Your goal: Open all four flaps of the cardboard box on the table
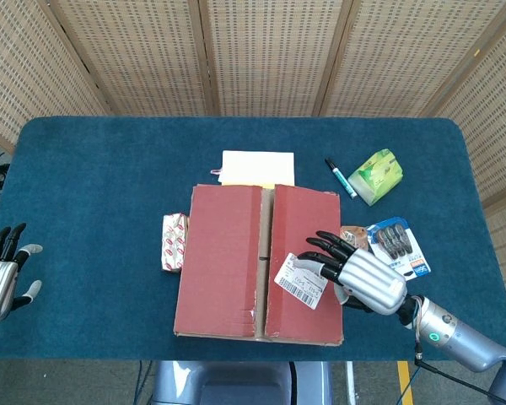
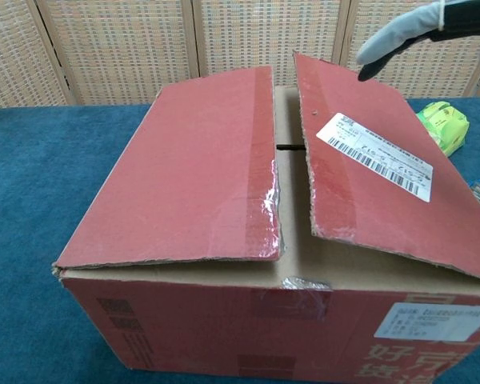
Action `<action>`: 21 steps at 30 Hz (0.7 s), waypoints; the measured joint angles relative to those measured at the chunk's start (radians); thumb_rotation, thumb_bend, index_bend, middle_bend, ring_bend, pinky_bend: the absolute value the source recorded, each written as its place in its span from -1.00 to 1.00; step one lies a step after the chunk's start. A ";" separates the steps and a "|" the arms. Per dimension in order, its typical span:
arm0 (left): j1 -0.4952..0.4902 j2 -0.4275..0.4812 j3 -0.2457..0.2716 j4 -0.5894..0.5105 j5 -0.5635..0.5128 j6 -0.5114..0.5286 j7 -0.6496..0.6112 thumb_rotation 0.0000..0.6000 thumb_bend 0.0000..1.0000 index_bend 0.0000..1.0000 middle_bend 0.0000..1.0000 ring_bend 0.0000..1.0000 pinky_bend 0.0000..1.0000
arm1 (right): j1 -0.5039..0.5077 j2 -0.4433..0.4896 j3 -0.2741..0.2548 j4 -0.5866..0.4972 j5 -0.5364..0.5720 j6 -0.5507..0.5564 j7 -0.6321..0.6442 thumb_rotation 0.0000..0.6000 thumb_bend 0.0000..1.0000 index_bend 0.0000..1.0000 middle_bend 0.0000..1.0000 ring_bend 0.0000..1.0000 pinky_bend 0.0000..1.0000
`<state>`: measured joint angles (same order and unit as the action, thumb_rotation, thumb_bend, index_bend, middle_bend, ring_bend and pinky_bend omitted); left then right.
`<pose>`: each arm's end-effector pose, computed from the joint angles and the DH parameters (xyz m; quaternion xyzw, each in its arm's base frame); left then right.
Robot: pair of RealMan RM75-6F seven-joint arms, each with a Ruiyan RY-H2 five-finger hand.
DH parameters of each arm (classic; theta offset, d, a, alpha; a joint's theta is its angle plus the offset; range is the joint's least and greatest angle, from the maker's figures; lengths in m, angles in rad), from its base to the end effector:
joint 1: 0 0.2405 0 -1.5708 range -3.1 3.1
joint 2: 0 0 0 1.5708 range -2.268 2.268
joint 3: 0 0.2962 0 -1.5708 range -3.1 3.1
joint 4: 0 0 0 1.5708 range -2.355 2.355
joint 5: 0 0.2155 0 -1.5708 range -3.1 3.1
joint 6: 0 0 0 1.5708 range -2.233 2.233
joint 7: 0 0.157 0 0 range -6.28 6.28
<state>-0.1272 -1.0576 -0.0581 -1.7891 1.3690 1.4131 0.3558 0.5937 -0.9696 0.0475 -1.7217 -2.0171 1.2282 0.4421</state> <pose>-0.3292 0.2091 0.1732 -0.6308 -0.3520 -0.2865 0.6294 -0.1672 -0.2882 0.1442 0.8031 -0.2792 0.4912 0.1893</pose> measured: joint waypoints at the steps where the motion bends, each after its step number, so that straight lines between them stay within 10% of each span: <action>1: 0.000 0.000 0.000 0.000 -0.002 -0.002 0.000 1.00 -0.41 -0.42 -0.91 -0.92 -0.93 | 0.016 -0.002 0.000 -0.007 -0.003 -0.011 0.009 1.00 1.00 -0.71 -0.60 -1.00 -1.00; 21: -0.012 -0.010 0.002 0.018 -0.053 -0.038 -0.007 1.00 -0.41 -0.42 -0.90 -0.92 -0.93 | 0.205 -0.003 0.025 -0.090 0.070 -0.195 0.051 1.00 1.00 -0.71 -0.59 -1.00 -1.00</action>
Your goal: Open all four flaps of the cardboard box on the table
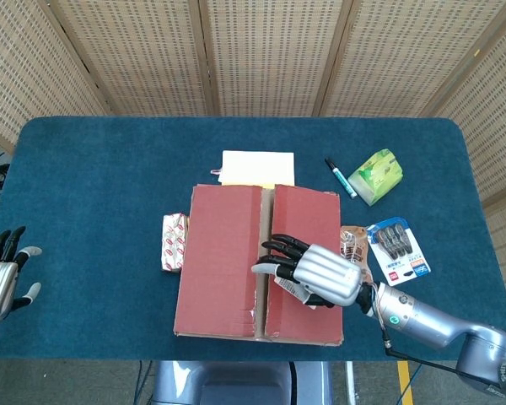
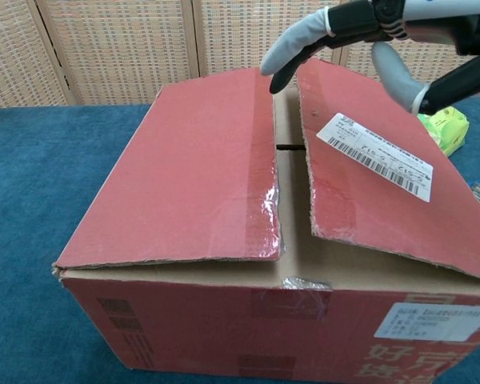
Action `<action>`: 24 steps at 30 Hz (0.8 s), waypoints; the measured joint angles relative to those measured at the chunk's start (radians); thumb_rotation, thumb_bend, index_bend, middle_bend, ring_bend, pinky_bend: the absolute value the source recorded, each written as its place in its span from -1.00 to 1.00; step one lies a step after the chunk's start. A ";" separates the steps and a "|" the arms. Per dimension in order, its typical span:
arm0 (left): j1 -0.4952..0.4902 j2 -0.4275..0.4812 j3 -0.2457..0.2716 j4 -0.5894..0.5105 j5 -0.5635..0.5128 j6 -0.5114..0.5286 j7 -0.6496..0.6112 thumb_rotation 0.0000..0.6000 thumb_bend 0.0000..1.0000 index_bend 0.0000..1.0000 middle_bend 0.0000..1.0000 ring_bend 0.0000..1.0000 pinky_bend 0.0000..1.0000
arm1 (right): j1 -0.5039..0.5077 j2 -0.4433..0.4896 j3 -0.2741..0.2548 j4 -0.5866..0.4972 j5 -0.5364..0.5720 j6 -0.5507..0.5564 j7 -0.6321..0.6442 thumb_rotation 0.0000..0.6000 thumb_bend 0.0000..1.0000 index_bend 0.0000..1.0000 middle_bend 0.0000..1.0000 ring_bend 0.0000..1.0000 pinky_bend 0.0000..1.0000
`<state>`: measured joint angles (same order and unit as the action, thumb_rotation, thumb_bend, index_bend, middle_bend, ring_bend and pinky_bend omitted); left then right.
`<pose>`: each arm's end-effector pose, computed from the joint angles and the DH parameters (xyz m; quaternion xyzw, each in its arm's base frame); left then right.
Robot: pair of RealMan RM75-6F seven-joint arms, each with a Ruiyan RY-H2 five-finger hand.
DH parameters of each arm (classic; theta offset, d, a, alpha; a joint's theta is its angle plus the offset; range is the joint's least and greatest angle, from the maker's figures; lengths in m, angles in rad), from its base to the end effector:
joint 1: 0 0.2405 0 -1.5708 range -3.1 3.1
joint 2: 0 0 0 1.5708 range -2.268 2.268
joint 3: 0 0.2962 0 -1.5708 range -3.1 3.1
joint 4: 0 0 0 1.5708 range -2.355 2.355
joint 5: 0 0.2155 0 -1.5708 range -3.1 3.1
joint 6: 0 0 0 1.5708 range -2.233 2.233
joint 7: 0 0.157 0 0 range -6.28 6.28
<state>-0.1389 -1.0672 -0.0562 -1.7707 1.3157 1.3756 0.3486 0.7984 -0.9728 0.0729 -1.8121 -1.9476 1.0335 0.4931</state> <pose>-0.3398 0.2119 0.1680 -0.6267 -0.3731 -0.2687 0.6291 -0.1026 -0.3133 0.1208 0.8305 -0.2842 0.4627 0.1242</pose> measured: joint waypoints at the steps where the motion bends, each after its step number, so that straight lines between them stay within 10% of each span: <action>1: 0.000 -0.001 0.000 0.001 -0.002 -0.001 0.000 1.00 -0.41 -0.42 -0.91 -0.92 -0.93 | 0.009 0.000 0.001 -0.004 0.004 -0.010 -0.001 1.00 1.00 -0.71 -0.59 -1.00 -1.00; 24: -0.001 -0.009 0.005 0.048 -0.021 -0.019 -0.056 1.00 -0.41 -0.42 -0.91 -0.93 -0.93 | 0.092 -0.009 -0.015 -0.021 0.094 -0.128 -0.082 1.00 1.00 -0.71 -0.43 -1.00 -1.00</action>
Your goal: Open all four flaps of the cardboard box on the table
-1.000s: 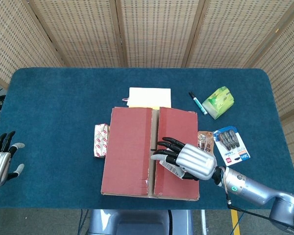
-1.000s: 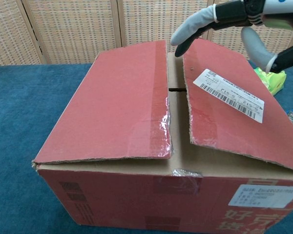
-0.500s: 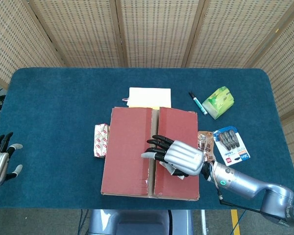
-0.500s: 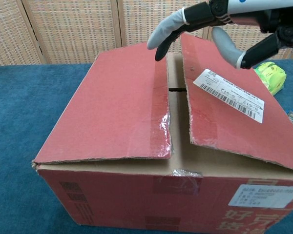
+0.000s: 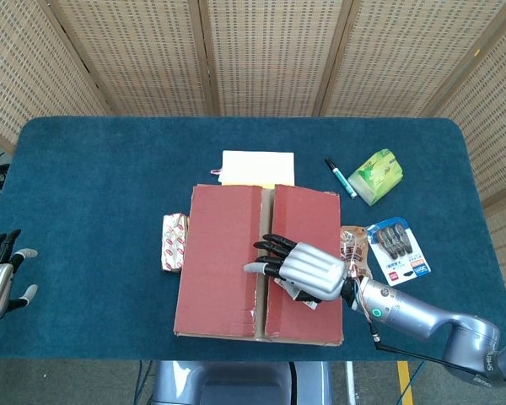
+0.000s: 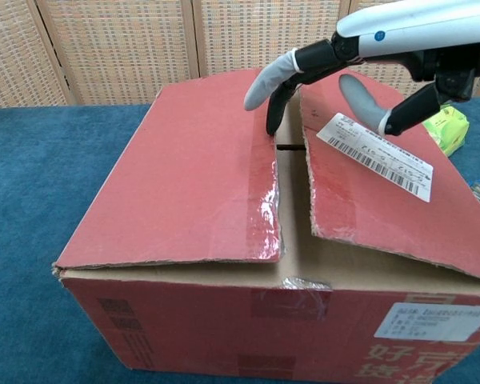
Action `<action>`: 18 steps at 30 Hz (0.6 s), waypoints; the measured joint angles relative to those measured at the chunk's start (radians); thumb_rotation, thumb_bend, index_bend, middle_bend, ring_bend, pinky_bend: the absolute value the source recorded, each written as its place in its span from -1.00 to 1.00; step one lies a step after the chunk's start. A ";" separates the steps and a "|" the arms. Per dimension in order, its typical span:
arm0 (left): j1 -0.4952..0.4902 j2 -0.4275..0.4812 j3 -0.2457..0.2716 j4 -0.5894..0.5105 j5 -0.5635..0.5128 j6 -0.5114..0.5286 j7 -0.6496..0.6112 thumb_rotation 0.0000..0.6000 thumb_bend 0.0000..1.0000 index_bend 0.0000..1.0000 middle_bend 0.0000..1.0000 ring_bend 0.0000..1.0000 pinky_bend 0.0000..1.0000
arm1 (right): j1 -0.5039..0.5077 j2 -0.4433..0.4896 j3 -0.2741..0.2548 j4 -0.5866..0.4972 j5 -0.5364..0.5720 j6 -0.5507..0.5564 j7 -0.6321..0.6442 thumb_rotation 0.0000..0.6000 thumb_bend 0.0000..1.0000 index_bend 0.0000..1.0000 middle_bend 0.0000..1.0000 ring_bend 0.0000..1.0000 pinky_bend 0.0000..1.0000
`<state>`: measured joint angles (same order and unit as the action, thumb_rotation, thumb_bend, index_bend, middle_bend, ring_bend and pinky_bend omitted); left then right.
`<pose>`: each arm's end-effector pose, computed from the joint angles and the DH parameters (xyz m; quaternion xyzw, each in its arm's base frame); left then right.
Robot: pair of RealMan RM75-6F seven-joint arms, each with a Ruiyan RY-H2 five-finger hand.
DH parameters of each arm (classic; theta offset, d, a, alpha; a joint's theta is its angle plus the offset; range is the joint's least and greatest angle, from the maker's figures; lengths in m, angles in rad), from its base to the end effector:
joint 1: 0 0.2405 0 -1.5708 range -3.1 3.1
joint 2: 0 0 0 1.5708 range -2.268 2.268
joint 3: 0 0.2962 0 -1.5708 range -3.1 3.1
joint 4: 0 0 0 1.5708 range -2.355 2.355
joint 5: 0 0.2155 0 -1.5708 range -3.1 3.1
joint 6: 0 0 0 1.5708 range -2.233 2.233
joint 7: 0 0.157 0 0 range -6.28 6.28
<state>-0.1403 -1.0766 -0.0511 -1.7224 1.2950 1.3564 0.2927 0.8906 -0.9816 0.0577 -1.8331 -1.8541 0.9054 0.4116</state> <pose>-0.3538 0.2119 0.1675 -0.6183 -0.3898 -0.2647 0.6290 -0.0897 -0.3259 0.1042 0.8559 -0.2767 0.4142 0.1388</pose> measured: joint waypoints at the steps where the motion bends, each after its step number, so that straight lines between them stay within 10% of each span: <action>1: 0.000 0.000 0.000 0.000 0.000 0.000 0.000 1.00 -0.41 -0.42 -0.91 -0.93 -0.93 | 0.000 0.001 -0.002 0.000 0.002 0.001 -0.004 1.00 1.00 -0.71 -0.41 -1.00 -1.00; 18: -0.010 0.004 0.001 -0.010 0.014 -0.004 -0.004 1.00 -0.41 -0.42 -0.91 -0.92 -0.93 | -0.030 0.069 -0.015 -0.014 0.018 0.069 -0.041 1.00 1.00 -0.71 -0.29 -1.00 -0.97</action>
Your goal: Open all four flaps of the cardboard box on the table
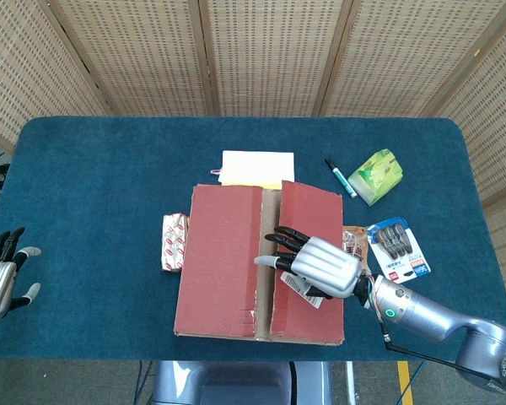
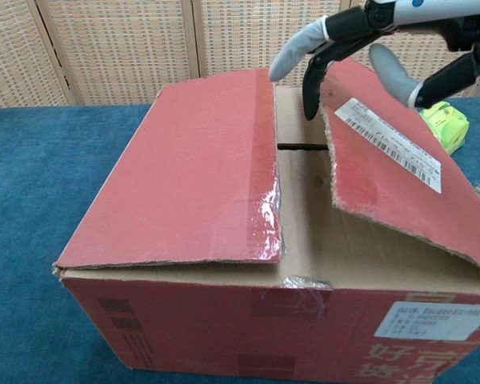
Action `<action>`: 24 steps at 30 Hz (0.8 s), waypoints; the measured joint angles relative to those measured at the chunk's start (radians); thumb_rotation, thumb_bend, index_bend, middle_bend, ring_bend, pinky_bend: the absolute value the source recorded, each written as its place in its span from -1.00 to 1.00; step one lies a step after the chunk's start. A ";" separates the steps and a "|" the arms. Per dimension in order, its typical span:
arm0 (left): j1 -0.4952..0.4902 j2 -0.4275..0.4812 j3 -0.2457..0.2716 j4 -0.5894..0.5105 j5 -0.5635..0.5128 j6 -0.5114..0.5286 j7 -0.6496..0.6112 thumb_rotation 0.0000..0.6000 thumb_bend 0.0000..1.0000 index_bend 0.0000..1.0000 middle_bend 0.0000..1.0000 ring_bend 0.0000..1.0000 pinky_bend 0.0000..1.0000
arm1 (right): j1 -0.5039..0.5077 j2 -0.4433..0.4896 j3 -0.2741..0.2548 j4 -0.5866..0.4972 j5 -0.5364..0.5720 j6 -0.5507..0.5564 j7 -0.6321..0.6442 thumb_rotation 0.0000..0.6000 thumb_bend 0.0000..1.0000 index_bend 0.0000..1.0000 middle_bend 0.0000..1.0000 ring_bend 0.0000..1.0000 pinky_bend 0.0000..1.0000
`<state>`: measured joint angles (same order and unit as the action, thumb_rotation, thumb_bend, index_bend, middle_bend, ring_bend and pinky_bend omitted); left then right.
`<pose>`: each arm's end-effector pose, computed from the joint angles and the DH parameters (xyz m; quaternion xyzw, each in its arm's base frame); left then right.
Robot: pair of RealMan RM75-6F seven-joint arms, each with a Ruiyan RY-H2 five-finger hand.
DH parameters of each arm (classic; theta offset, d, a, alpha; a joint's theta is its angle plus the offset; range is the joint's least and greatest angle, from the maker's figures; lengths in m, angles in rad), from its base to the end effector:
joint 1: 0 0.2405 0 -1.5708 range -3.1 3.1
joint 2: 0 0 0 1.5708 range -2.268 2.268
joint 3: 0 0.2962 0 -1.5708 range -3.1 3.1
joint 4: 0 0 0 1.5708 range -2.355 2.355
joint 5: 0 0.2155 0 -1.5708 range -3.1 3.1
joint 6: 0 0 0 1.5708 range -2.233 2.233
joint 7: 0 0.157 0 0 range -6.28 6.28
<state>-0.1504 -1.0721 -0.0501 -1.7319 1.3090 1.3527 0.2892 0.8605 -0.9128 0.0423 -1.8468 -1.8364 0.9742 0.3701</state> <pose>-0.3482 0.2151 0.1667 -0.6244 -0.3866 -0.2720 0.6218 -0.0998 -0.3264 0.1315 0.8482 -0.2610 0.4252 0.1777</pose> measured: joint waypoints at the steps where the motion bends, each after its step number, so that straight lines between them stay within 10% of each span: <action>1: -0.002 0.000 0.000 -0.001 0.000 -0.001 0.002 1.00 -0.41 -0.42 -0.91 -0.92 -0.93 | -0.006 0.011 0.000 -0.004 0.001 0.009 -0.003 1.00 1.00 -0.71 -0.29 -1.00 -0.97; 24: -0.029 -0.004 -0.008 -0.031 0.008 -0.009 0.049 1.00 -0.41 -0.42 -0.91 -0.92 -0.93 | -0.151 0.232 0.001 -0.017 0.041 0.183 -0.025 1.00 1.00 -0.71 -0.29 -1.00 -0.96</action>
<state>-0.1795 -1.0761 -0.0582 -1.7629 1.3166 1.3433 0.3379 0.7095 -0.6810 0.0431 -1.8636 -1.7957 1.1576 0.3456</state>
